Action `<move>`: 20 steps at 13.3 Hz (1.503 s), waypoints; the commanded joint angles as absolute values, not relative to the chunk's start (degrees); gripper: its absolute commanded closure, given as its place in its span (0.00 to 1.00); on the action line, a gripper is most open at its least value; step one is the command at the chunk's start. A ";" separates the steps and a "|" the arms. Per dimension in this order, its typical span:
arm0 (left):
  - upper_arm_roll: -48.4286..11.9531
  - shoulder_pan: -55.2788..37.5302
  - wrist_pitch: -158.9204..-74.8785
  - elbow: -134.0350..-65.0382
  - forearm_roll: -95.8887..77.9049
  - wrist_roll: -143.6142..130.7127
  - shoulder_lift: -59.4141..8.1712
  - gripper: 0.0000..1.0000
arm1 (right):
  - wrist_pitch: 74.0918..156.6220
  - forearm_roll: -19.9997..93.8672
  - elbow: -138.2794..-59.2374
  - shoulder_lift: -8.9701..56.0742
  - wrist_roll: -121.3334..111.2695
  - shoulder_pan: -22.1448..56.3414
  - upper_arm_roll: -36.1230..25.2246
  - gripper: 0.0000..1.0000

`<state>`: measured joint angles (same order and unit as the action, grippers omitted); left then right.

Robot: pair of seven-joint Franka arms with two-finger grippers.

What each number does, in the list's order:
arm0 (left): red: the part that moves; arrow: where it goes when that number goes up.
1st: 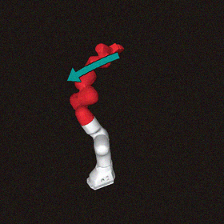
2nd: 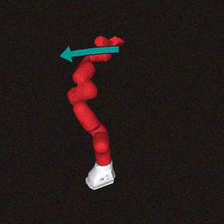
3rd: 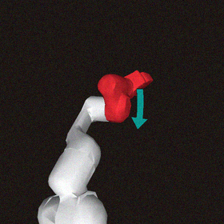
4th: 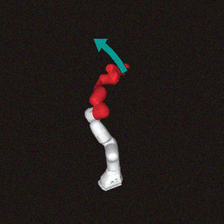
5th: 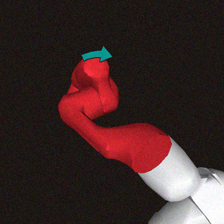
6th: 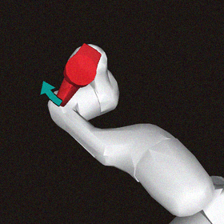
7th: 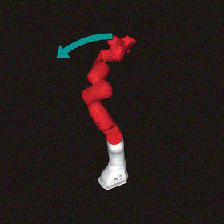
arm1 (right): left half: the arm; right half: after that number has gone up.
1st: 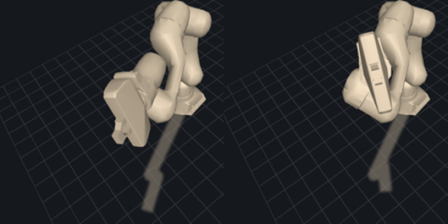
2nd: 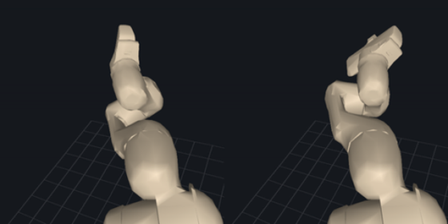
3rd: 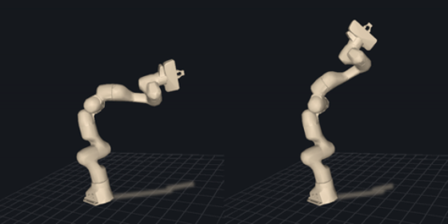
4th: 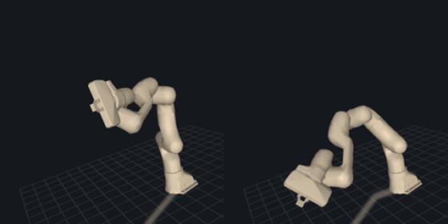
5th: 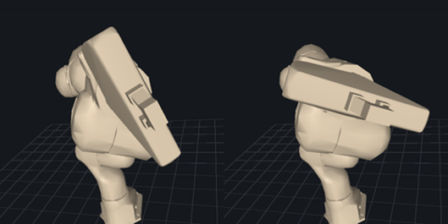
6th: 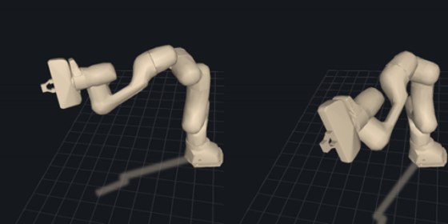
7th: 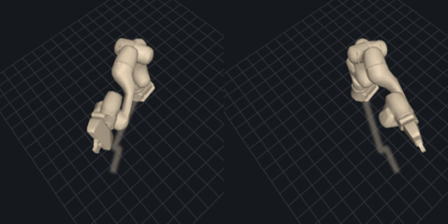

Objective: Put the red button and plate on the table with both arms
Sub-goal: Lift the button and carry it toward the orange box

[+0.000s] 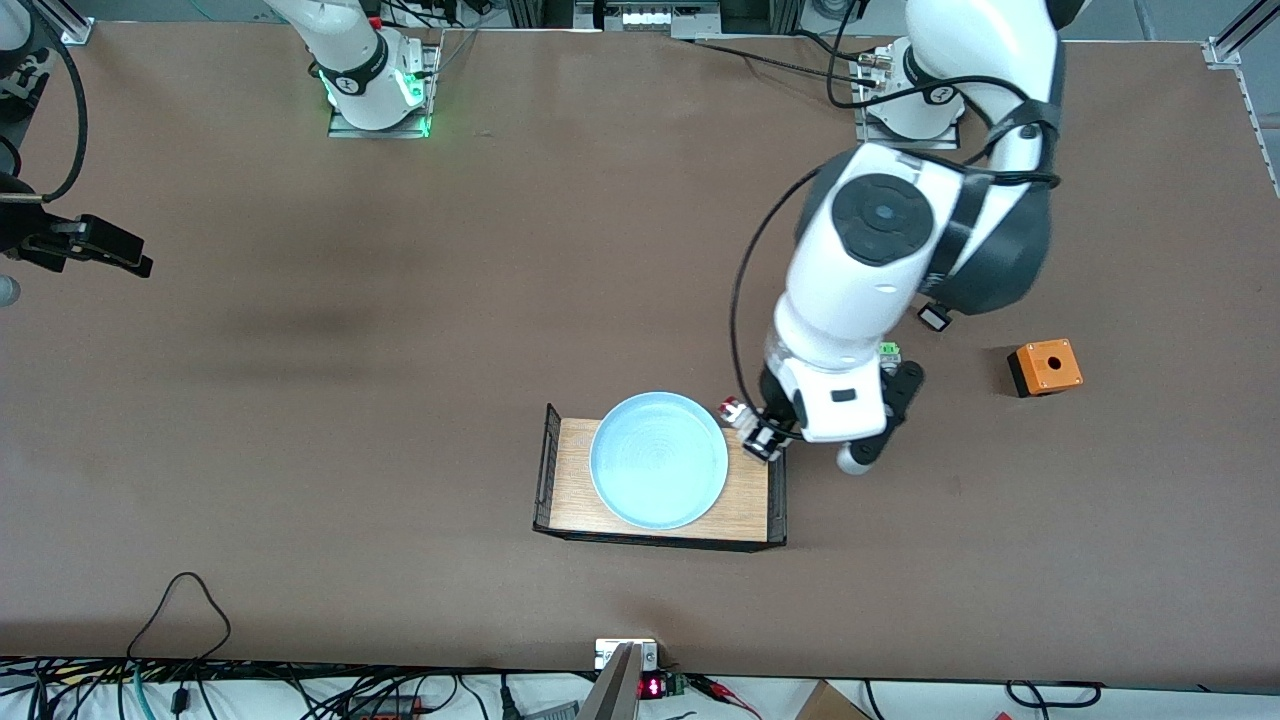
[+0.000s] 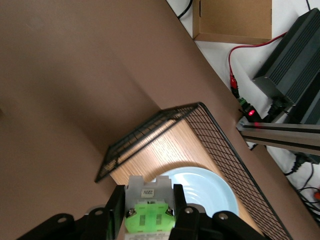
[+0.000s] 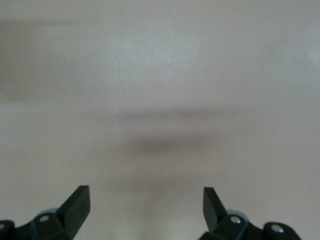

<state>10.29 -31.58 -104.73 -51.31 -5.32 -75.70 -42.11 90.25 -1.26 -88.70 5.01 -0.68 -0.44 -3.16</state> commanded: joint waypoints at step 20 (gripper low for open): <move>10.11 -10.11 -113.27 -85.23 -14.15 -10.05 -32.61 1.00 | 91.49 -0.62 -88.07 5.01 -0.53 0.62 -3.43 0.00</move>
<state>10.46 -11.30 -109.81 -79.61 -12.87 -15.57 -35.01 91.66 -1.25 -88.59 5.01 -0.58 0.72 -3.43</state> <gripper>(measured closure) 0.573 0.000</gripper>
